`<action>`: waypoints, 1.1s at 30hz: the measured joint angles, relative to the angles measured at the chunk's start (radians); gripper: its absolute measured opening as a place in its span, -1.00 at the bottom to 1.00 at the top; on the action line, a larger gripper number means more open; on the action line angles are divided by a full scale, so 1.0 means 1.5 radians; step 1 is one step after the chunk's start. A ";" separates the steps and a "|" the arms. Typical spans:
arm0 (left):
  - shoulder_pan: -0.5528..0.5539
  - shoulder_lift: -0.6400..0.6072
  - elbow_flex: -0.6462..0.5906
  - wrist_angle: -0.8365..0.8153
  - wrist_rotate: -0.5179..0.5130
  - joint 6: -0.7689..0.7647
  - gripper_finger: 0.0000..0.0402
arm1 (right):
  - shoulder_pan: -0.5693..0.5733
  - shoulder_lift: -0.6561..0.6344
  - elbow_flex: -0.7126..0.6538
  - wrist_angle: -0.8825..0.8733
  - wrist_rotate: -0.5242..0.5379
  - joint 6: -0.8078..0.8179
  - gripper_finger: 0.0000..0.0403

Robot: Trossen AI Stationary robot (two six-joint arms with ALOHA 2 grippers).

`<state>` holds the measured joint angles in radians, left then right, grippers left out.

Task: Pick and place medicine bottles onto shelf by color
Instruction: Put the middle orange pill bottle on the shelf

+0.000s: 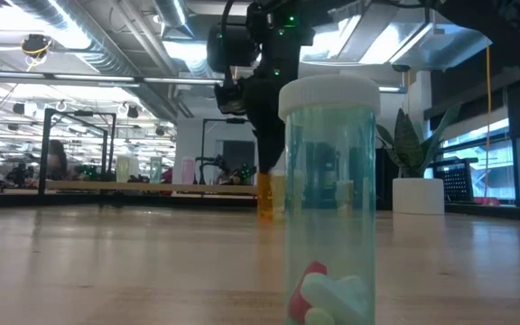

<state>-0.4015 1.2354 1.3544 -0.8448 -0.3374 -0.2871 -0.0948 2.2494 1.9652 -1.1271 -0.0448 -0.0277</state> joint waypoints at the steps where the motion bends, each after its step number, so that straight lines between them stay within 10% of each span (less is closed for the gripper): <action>1: 0.000 0.000 0.000 0.000 0.000 0.000 -0.26 | 0.000 0.000 0.005 0.000 0.000 0.000 0.29; 18: 0.000 0.000 0.000 0.000 -0.014 -0.032 -0.26 | -0.001 -0.009 0.134 -0.129 0.000 -0.007 0.29; 33: 0.036 0.000 -0.144 0.167 -0.043 -0.042 -0.26 | 0.001 -0.202 0.138 -0.181 0.001 -0.002 0.29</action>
<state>-0.3469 1.2358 1.1388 -0.5946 -0.4021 -0.3498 -0.0931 1.9463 2.1723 -1.3981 -0.0435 -0.0307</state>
